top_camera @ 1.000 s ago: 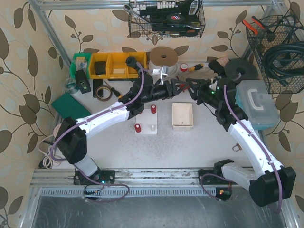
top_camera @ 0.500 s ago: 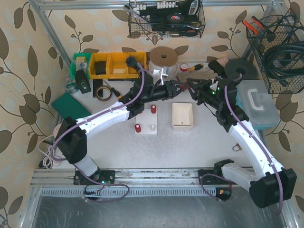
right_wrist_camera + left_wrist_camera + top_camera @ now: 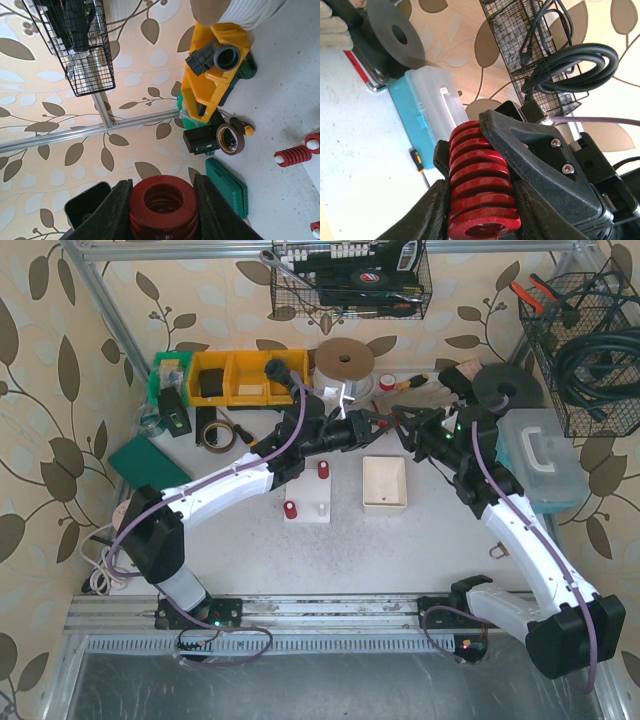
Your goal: Install the large spring
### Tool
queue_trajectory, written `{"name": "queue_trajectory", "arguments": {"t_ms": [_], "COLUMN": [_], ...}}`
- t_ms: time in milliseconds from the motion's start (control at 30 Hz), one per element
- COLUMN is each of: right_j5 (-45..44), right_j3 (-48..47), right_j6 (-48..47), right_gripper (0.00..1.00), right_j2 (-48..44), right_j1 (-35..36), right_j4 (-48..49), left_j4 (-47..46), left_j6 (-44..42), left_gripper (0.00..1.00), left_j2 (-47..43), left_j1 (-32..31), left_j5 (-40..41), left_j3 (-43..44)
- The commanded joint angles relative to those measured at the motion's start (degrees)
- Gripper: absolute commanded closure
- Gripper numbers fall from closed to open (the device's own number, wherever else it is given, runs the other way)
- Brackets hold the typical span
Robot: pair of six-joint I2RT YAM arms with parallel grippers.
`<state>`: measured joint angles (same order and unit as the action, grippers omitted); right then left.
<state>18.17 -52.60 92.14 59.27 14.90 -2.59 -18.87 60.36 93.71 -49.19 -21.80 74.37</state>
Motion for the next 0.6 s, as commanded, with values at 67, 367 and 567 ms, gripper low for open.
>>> {"name": "queue_trajectory", "arguments": {"t_ms": [67, 367, 567], "right_j5": [-1.2, 0.4, 2.0], "right_j3": [-0.7, -4.4, -8.7], "right_j6": [1.5, -6.1, -22.7], "right_gripper": [1.0, 0.13, 0.04], "right_j2": [-1.5, -1.7, -1.5], "right_j1": [0.3, 0.3, -0.1], "right_j4": [0.1, -6.8, -21.0], "left_j4": [-0.7, 11.5, 33.1], "left_j6": [-0.4, -5.6, -14.8], "left_gripper": [0.75, 1.0, 1.0], "left_j2": [-0.5, -2.8, -6.8], "left_j1": [-0.6, -0.5, 0.2], "left_j5": [-1.3, -0.3, 1.2], "left_j3": [2.4, 5.4, 9.9]}}
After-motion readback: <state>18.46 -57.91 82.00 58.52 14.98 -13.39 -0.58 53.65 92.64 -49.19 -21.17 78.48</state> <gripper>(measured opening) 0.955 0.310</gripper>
